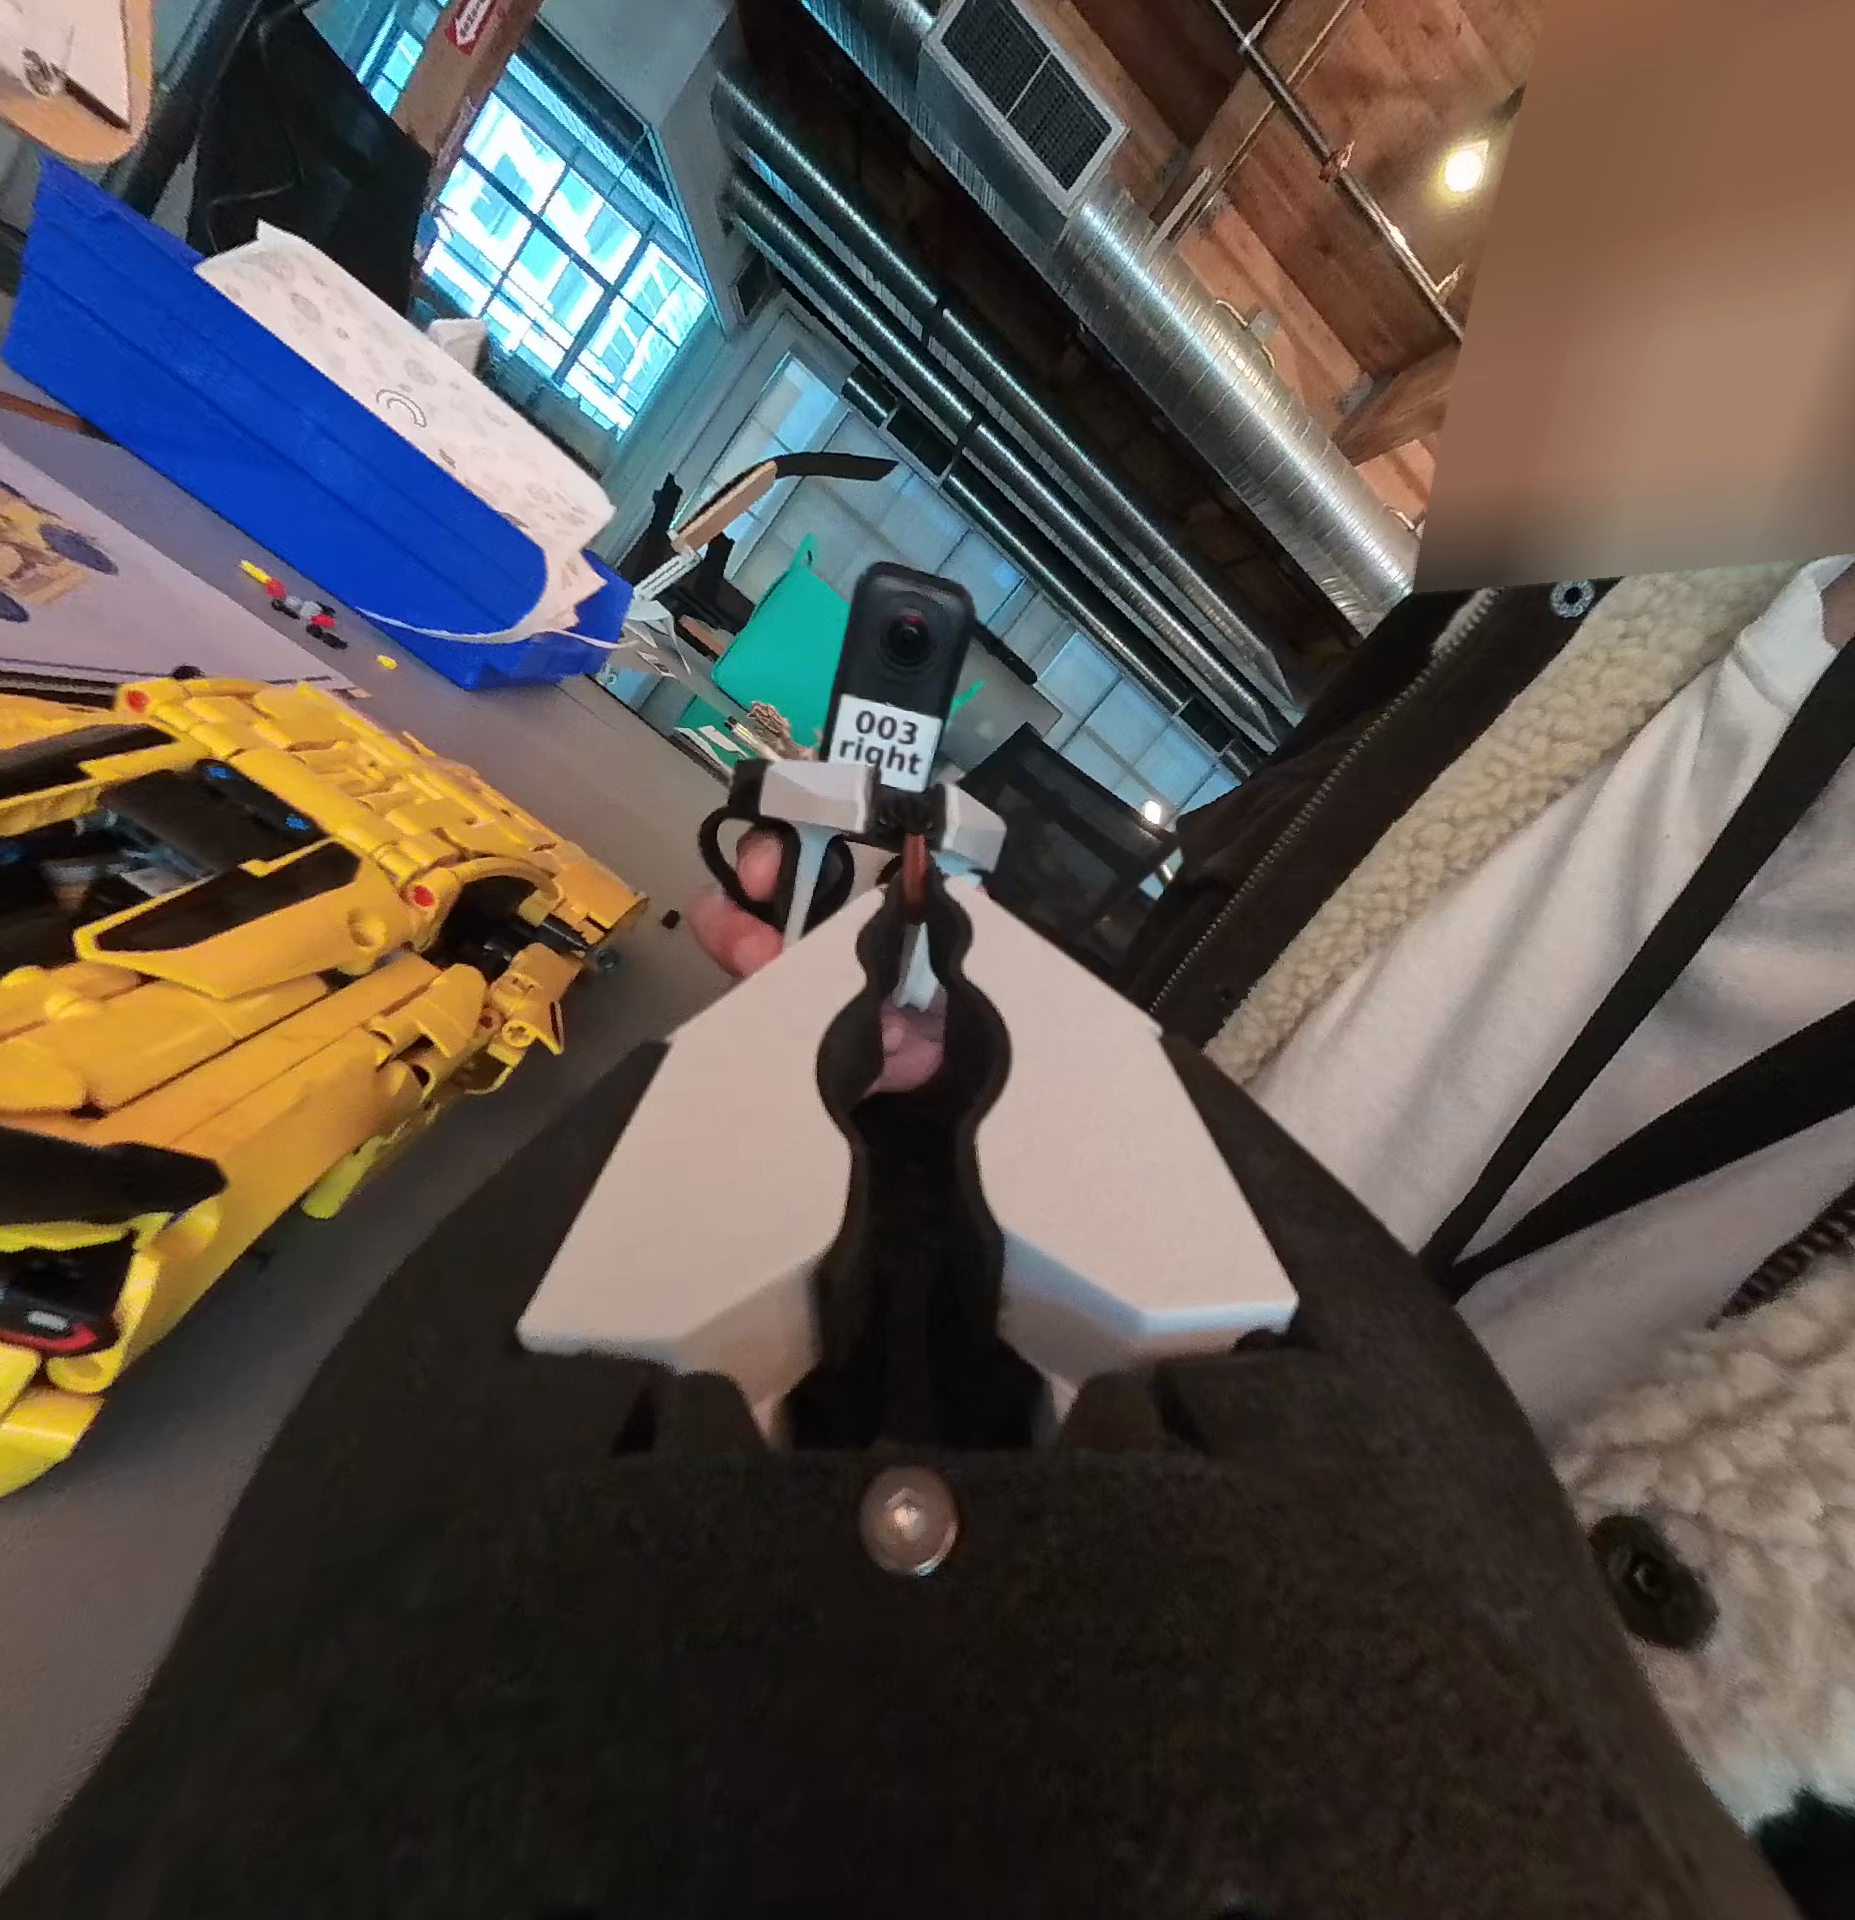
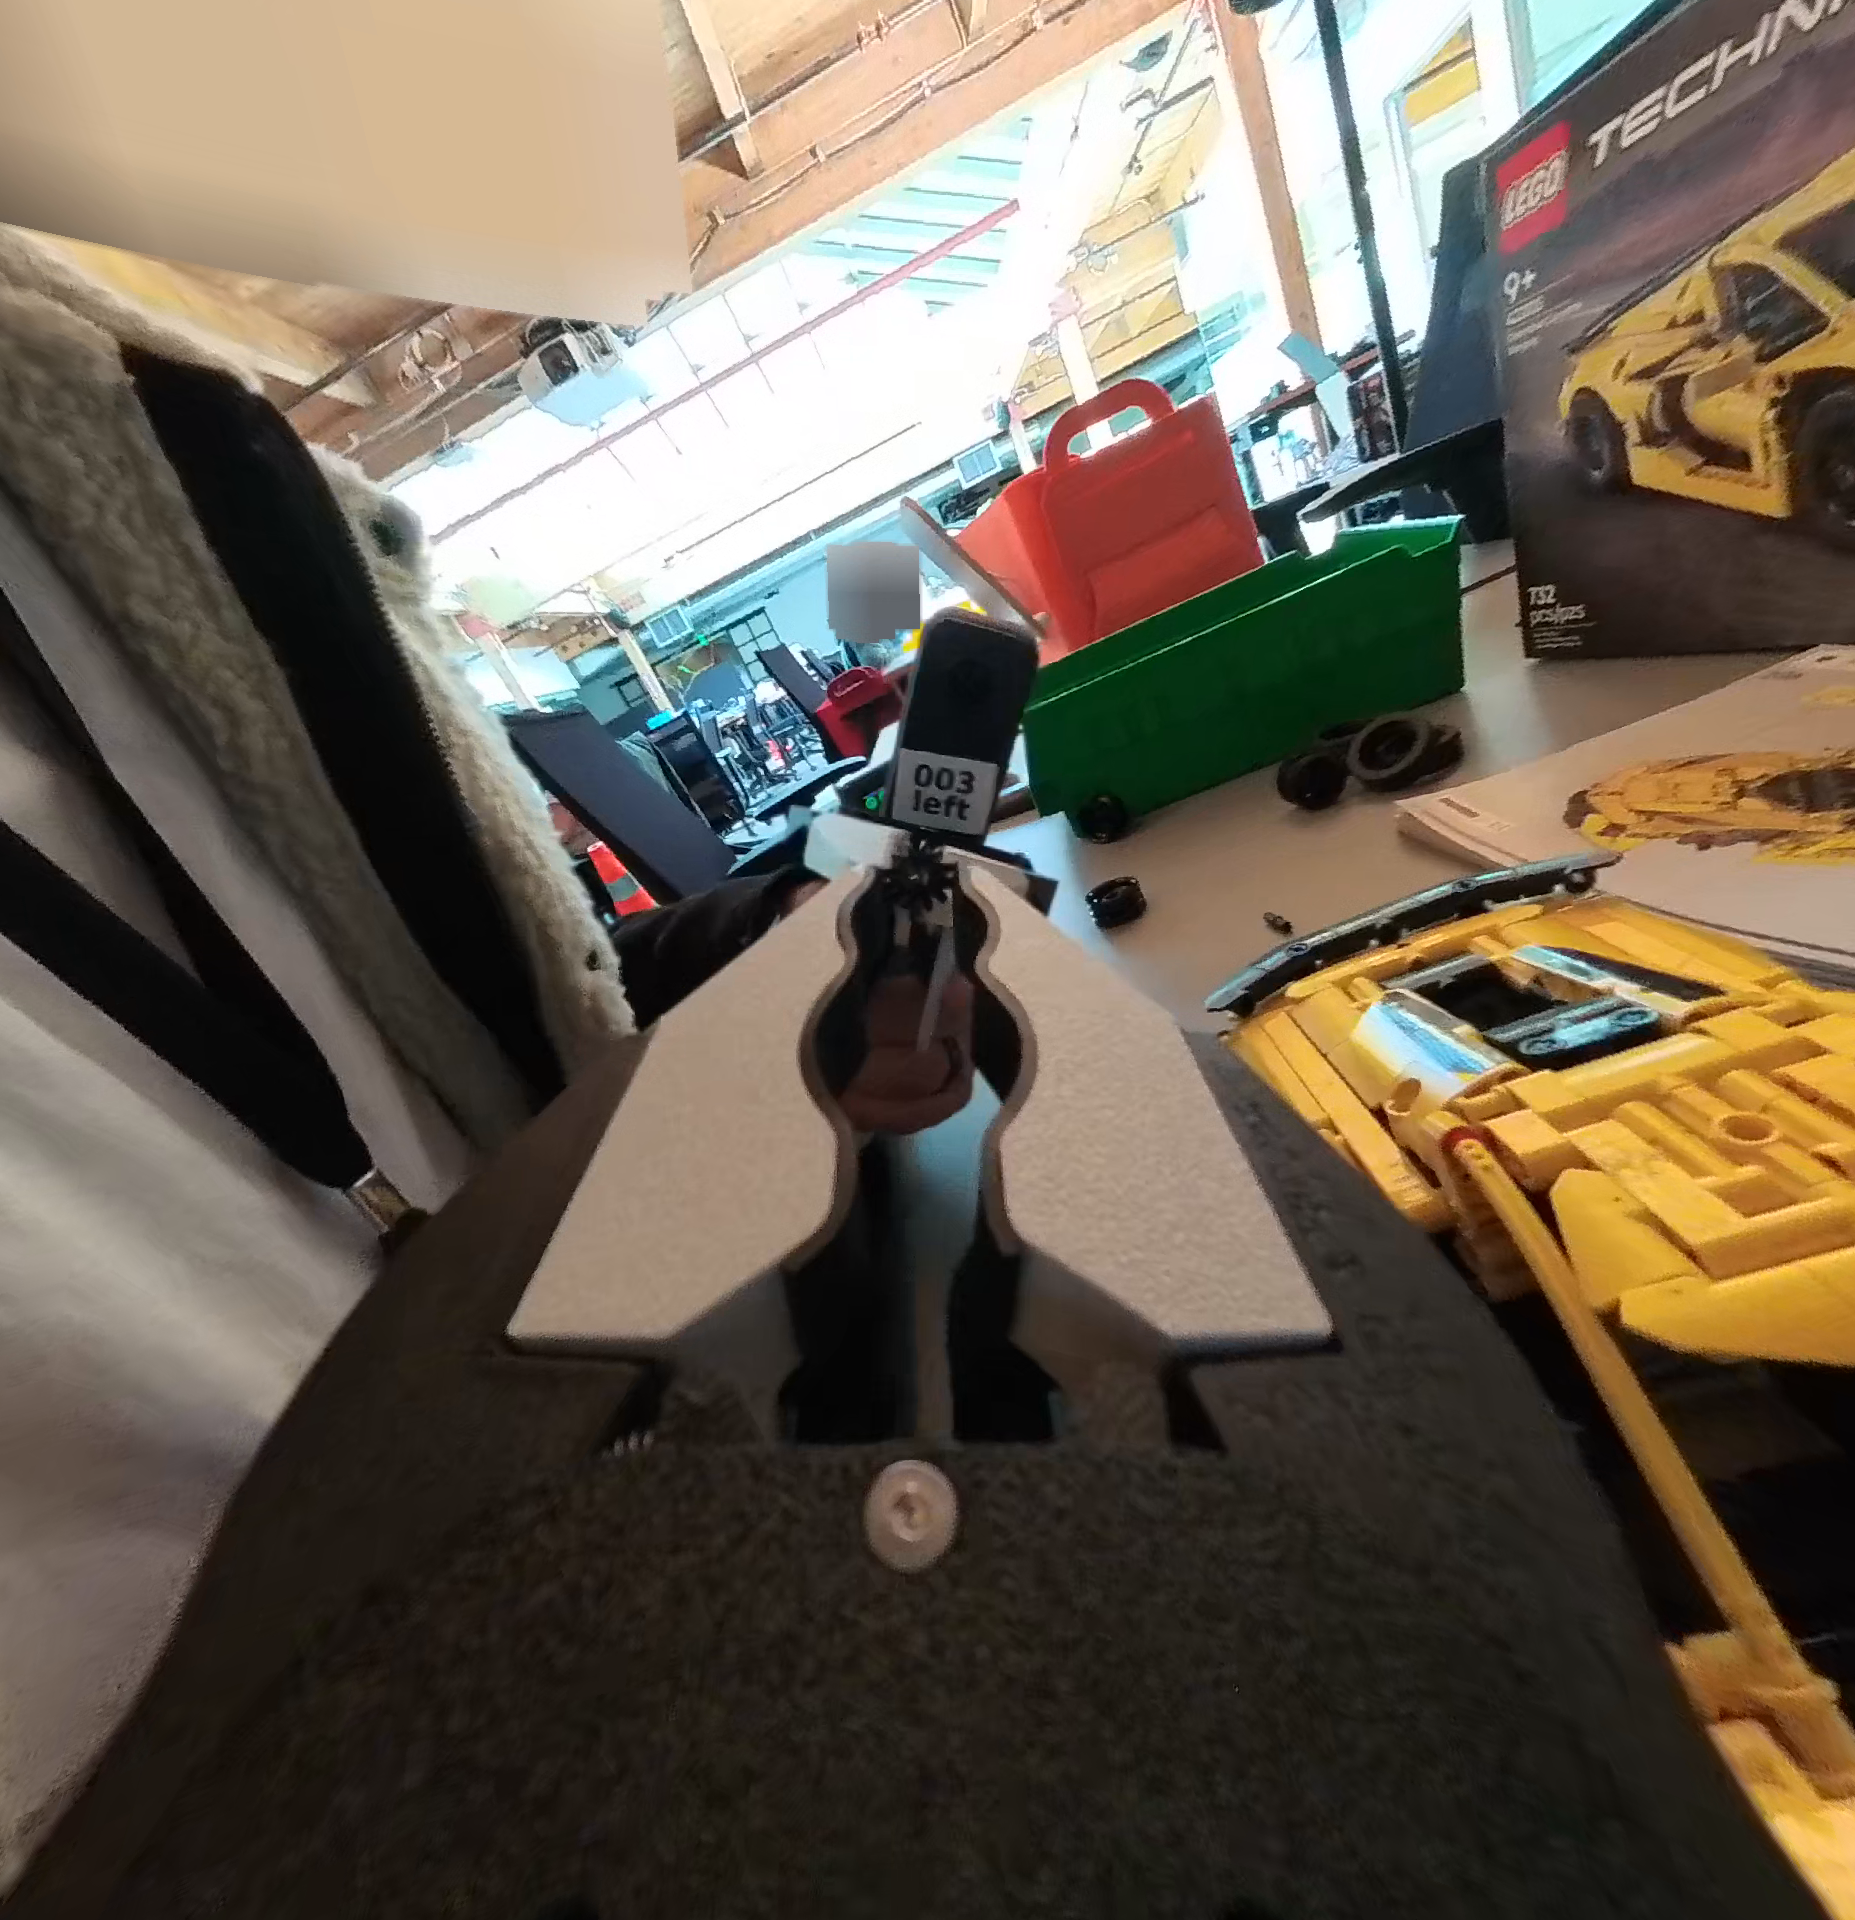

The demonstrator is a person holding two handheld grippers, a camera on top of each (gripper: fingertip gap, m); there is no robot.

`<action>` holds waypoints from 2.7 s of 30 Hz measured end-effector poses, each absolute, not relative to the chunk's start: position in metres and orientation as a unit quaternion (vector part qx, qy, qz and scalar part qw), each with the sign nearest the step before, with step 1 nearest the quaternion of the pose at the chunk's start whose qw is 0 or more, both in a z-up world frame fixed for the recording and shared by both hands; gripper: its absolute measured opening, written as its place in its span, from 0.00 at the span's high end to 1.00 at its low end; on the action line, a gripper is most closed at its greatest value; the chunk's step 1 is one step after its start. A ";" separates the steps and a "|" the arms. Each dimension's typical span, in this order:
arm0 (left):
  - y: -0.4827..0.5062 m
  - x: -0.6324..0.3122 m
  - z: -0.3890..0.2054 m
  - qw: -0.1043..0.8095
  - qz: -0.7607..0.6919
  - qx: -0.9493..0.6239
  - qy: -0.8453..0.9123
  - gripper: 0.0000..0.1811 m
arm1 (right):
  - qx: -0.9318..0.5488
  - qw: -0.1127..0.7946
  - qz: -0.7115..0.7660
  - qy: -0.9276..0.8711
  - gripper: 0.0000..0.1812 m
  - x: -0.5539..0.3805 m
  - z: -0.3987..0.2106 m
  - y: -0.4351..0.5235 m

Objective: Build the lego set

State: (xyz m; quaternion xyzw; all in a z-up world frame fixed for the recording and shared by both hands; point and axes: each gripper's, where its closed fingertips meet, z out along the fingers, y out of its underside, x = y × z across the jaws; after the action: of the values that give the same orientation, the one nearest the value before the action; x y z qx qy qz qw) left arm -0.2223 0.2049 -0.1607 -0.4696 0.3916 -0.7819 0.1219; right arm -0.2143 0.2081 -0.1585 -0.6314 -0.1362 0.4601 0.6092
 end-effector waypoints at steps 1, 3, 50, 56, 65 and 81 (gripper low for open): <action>0.204 -0.222 -0.162 0.117 -0.781 -0.473 0.392 0.98 | -0.631 0.608 0.461 -0.141 0.93 -0.215 -0.159 0.207; 0.203 -0.221 -0.166 0.105 -0.779 -0.478 0.393 0.98 | -0.627 0.606 0.466 -0.149 0.93 -0.216 -0.160 0.205; 0.209 -0.198 -0.211 0.392 -0.480 -0.501 0.604 0.98 | -0.799 0.504 0.236 -0.226 0.93 -0.212 -0.187 0.221; 0.210 -0.197 -0.214 0.391 -0.474 -0.503 0.608 0.98 | -0.812 0.494 0.189 -0.245 0.93 -0.207 -0.192 0.220; 0.206 -0.198 -0.216 0.382 -0.481 -0.497 0.612 0.98 | -0.818 0.474 0.181 -0.272 0.93 -0.208 -0.194 0.215; 0.187 -0.204 -0.208 0.320 -0.552 -0.469 0.610 0.98 | -0.791 0.458 0.253 -0.318 0.93 -0.215 -0.187 0.199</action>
State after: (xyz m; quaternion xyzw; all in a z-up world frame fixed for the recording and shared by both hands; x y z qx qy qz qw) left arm -0.2038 0.1868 -0.2078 -0.4689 0.6105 -0.5520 0.3205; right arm -0.2148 0.1991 -0.1868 -0.7907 -0.3183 0.2530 0.4577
